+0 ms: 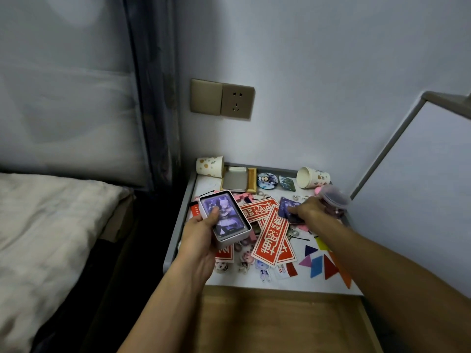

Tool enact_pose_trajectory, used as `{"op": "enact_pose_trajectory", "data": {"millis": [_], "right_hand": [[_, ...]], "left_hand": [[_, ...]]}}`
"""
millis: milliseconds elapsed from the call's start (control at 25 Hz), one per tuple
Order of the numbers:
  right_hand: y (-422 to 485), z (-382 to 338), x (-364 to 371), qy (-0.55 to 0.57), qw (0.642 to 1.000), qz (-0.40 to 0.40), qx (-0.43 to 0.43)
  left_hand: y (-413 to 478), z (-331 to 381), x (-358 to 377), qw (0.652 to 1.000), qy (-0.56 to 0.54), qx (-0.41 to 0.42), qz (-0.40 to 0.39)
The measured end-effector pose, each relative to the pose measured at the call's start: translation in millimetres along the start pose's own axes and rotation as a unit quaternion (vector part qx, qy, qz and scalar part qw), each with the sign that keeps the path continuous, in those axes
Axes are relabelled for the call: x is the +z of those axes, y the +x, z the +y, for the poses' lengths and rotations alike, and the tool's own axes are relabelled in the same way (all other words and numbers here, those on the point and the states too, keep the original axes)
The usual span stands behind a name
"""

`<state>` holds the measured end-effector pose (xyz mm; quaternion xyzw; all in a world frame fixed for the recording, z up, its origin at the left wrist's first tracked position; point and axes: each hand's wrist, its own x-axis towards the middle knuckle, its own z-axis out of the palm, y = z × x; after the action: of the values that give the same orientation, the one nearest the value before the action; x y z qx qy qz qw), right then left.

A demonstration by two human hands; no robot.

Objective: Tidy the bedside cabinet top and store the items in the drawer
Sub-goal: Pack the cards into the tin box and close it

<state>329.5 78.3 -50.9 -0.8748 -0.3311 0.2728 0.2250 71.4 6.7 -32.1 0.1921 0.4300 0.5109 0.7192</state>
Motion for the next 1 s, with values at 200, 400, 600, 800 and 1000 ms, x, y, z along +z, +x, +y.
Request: {"op": "enact_pose_trajectory", "data": {"millis": [200,400,600,800,1000], "right_hand": [[-1,-10,5,-0.089,0.996,0.002,-0.019],[-1,-9,4,-0.096,0.995,0.028,-0.027],[-25,-16,-13,0.097,0.988,0.070,-0.093],[-103,-20,-27,0.240,0.930,-0.143,-0.240],[-131,-42,-15,0.130,0.940,-0.179,-0.260]], "left_hand": [[2,0,4,1.000,0.001,-0.007,0.005],[1,-1,3,1.000,0.009,-0.004,0.011],[0,0,5,1.000,0.020,-0.008,0.008],[-6,-4,11,1.000,0.019,-0.018,-0.007],[-11,-8,13,0.999,0.037,-0.008,-0.038]]}}
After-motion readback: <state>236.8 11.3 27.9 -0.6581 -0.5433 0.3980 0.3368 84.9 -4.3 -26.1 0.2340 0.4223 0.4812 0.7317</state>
